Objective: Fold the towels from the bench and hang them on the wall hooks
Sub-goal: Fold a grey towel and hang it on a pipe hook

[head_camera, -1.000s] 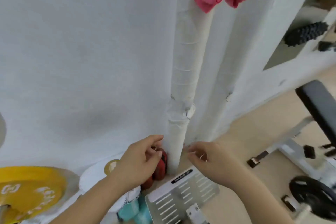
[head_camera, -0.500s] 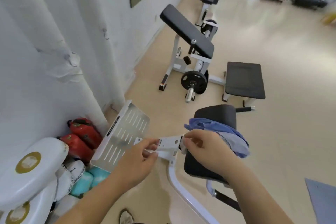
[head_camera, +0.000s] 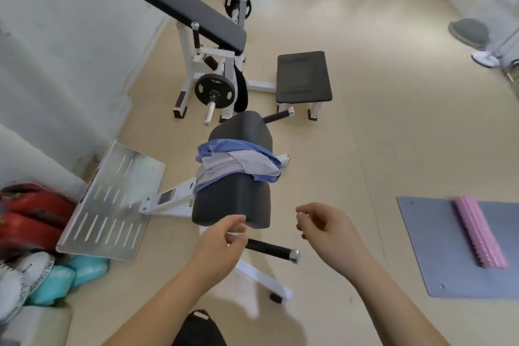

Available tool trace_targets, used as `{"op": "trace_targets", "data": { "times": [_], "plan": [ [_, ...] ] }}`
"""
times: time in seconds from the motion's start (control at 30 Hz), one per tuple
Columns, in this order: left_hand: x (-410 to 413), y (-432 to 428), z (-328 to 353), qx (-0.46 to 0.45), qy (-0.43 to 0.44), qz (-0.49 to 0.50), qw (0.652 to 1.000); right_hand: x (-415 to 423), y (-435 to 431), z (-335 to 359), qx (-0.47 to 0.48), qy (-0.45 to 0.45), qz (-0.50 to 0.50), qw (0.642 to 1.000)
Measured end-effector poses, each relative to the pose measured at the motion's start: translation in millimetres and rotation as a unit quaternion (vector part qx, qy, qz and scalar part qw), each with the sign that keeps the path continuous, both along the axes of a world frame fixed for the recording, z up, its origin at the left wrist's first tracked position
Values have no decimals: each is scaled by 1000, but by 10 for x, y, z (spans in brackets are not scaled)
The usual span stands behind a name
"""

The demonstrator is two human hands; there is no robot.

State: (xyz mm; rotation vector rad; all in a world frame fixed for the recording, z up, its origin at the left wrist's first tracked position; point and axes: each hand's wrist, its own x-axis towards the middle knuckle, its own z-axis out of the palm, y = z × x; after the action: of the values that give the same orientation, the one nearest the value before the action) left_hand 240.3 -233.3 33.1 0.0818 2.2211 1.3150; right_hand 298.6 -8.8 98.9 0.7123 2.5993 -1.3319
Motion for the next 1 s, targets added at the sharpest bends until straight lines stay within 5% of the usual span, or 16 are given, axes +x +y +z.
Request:
{"op": "trace_targets", "data": {
  "times": [0.6,1.0],
  "plan": [
    [-1305,1131,-559,-46,-84,210,973,-1619,871,-223,38,-54,180,981],
    [-1993,1858,-1187,-120,-99,424,892,-3172,1647,-807,11,-122,448,886]
  ]
}}
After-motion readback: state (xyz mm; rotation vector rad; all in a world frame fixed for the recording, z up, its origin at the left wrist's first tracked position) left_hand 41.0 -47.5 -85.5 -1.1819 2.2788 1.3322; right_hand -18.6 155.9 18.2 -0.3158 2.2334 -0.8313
